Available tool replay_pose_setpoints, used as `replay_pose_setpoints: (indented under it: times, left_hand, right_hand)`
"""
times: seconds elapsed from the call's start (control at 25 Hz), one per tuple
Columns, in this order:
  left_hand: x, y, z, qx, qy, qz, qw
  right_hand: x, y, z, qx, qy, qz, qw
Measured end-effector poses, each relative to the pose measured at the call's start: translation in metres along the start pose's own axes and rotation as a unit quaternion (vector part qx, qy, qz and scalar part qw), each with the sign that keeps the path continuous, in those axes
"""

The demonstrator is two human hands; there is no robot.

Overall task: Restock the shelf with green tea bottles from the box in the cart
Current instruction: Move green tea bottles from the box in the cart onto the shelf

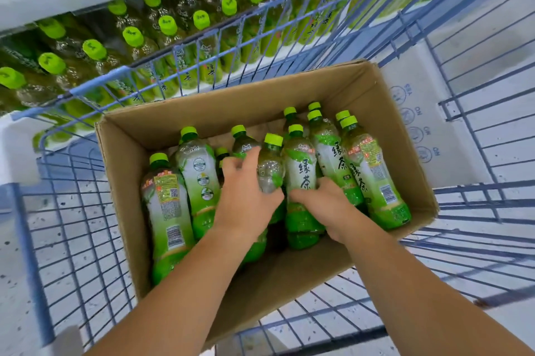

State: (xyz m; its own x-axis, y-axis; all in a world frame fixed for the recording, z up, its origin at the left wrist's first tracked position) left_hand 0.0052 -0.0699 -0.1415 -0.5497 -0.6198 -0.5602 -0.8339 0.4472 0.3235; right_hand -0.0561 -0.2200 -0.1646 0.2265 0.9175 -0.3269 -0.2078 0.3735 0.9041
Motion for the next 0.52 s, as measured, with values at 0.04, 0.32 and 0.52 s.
replay_pose_setpoints:
  times: [0.04,0.32,0.52]
  left_hand:
    - [0.000,-0.003,0.001,-0.013,0.009,0.007,1.000]
    - [-0.005,-0.019,0.010,-0.189,0.006,0.100,0.977]
    - [-0.004,-0.010,0.012,-0.121,0.126,0.070,0.982]
  right_hand:
    - [0.001,-0.001,-0.003,0.006,-0.035,0.020,0.999]
    - [0.011,-0.005,-0.003,0.001,-0.059,0.087,0.994]
    - [0.011,-0.001,-0.005,0.005,-0.072,0.096,0.993]
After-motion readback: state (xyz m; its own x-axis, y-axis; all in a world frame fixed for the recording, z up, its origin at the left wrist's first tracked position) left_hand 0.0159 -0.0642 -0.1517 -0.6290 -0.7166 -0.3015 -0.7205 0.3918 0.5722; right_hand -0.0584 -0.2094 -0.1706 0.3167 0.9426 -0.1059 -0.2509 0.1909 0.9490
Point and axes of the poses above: each hand's wrist, its own y-axis away from the middle knuckle, its own x-axis out of the palm, z = x × y, the point moved 1 cm from there along -y, towards the middle knuckle, and after that the axes turned 12 degrees about x, right-handed, at the moved point
